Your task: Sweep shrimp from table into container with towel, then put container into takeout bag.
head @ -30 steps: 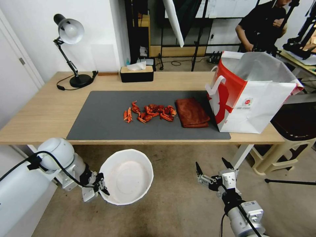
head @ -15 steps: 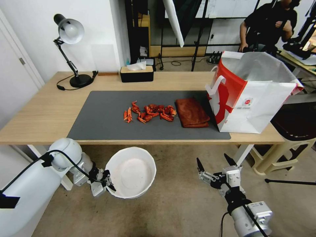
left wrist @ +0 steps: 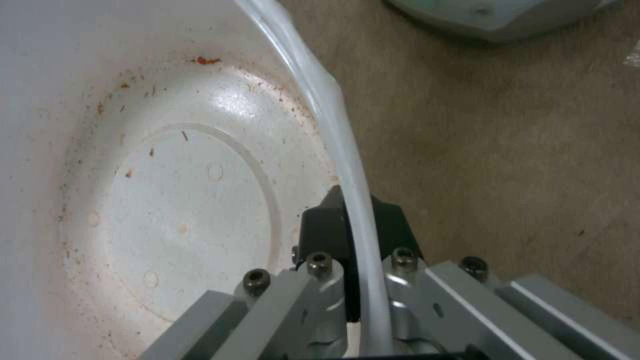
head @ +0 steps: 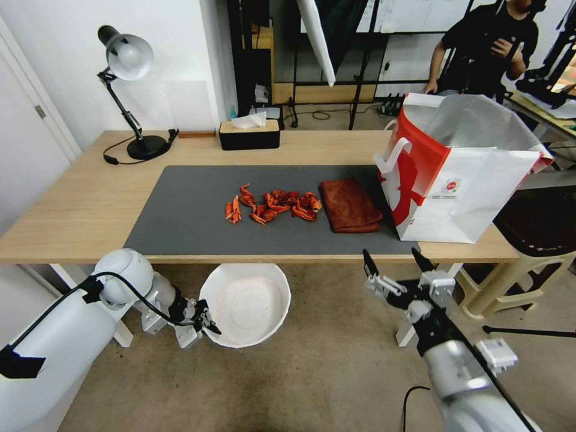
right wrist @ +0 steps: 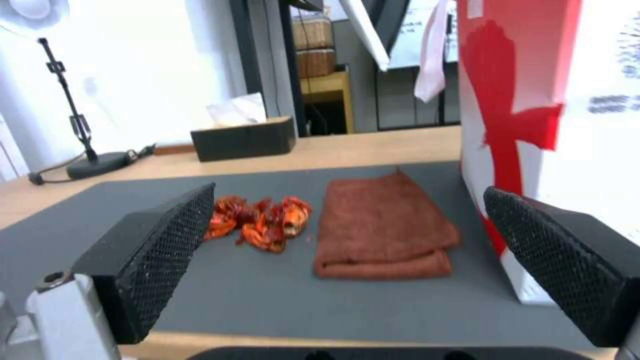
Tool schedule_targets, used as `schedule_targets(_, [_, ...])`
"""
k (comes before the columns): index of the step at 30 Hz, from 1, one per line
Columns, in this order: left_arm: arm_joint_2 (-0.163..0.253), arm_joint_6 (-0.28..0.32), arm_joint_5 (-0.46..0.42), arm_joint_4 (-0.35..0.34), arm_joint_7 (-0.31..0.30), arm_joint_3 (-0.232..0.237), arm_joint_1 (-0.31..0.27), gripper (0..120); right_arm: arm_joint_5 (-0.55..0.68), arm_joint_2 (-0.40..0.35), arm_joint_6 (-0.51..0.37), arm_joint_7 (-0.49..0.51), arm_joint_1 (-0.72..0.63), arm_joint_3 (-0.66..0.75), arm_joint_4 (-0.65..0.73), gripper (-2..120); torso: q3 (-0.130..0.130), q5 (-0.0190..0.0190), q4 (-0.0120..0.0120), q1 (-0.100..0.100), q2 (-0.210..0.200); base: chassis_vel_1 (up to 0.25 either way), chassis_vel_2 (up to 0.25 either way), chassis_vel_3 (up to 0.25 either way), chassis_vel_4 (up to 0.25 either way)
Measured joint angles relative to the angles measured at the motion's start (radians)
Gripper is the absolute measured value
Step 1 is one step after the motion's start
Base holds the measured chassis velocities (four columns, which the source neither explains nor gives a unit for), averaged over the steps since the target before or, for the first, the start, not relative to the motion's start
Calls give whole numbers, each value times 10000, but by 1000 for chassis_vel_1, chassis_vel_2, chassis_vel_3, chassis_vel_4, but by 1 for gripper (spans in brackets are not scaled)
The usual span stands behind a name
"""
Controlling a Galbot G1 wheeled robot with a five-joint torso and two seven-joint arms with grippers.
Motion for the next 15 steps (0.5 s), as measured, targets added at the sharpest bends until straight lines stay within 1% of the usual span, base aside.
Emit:
schedule_targets(2, [22,-1,50,-4,-124,-12,-9,0,279,-334,-35,74,553,-29,-366,100,0,-1,0,0,0,0,0,0,0])
schedule_targets(3, [22,-1,50,-4,-124,-12,-9,0,279,-334,-35,74,553,-29,-366,100,0,-1,0,0,0,0,0,0,0])
schedule_targets(5, [19,-7,77,10,-165,3,-22,0,490,-667,-117,154,1026,-92,-708,100,0,1,-1,0,0,0,0,0,0])
schedule_targets(7, [-2,-4,99,88,-174,166,-95,0,750,-1189,-320,261,1626,-210,-1141,100,0,-3,0,1,0,0,0,0,0])
schedule_targets(8, [-2,-4,99,88,-174,166,-95,0,750,-1189,-320,261,1626,-210,-1141,100,0,-3,0,1,0,0,0,0,0])
schedule_targets(11, [-69,17,142,147,-149,364,-217,0,993,-1795,-638,422,2346,-400,-1675,100,0,-2,0,0,0,0,0,0,0])
schedule_targets(12, [-69,17,142,147,-149,364,-217,0,993,-1795,-638,422,2346,-400,-1675,100,0,-2,0,0,0,0,0,0,0])
schedule_targets(15, [-87,35,145,212,-126,534,-354,0,1301,-2333,-974,569,3018,-637,-2245,100,0,0,0,1,0,0,0,0,0])
